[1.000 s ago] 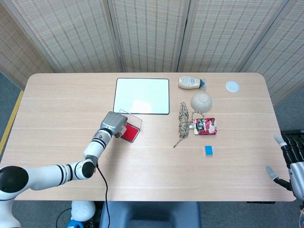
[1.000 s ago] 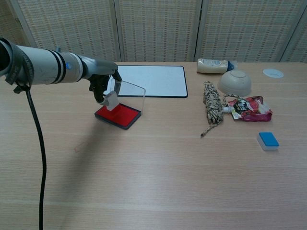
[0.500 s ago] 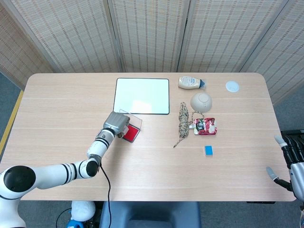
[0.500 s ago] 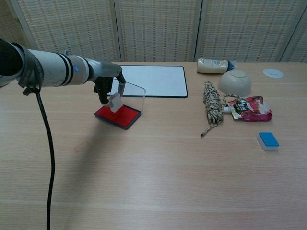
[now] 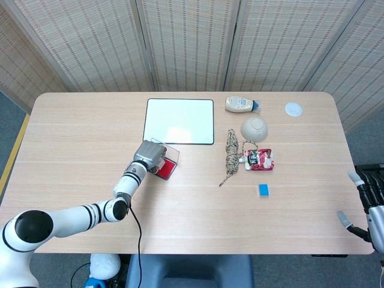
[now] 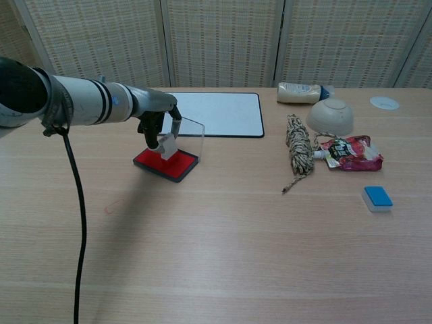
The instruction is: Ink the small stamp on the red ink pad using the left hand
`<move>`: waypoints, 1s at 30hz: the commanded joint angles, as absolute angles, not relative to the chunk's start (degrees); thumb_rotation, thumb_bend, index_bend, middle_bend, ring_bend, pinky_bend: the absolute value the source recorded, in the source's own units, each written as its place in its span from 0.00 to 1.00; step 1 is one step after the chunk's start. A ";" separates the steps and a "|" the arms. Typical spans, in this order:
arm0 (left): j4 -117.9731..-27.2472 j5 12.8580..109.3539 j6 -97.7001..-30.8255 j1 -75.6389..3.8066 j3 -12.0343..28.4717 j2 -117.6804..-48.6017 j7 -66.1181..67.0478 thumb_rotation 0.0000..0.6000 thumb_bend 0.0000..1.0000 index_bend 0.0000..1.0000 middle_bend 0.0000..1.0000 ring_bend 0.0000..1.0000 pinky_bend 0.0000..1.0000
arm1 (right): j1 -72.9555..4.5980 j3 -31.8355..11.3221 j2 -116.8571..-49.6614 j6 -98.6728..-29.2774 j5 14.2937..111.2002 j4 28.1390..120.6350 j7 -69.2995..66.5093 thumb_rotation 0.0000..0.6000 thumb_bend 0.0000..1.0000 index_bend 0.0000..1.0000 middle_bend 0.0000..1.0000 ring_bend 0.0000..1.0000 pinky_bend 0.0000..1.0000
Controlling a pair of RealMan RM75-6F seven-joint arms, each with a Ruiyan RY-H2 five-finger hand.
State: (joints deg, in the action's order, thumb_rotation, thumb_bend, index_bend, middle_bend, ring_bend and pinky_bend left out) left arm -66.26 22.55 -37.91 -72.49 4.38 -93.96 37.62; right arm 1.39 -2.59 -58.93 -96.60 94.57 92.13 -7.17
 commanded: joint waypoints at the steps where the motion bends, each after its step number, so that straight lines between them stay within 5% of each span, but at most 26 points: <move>1: -65.76 22.74 -37.57 -72.42 4.27 -94.36 37.27 1.00 0.40 0.79 1.00 0.74 0.56 | 1.47 -2.60 -58.93 -96.74 94.57 92.09 -7.27 1.00 0.28 0.00 0.00 0.00 0.00; 15: -65.53 23.83 -37.33 -71.76 3.89 -94.40 35.76 1.00 0.40 0.80 1.00 0.74 0.56 | 1.82 -2.63 -59.16 -97.60 94.87 91.94 -7.22 1.00 0.28 0.00 0.00 0.00 0.00; 30: -84.89 22.37 -48.26 -70.06 3.14 -83.69 38.63 1.00 0.40 0.80 1.00 0.74 0.56 | 1.61 -2.81 -59.51 -97.19 94.67 92.03 -6.12 1.00 0.28 0.00 0.00 0.00 0.00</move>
State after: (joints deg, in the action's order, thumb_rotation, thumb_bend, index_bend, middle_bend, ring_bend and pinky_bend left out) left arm -82.89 22.51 -46.69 -70.84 3.58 -85.32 38.28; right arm 1.64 -2.80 -59.49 -97.24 94.69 92.02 -6.16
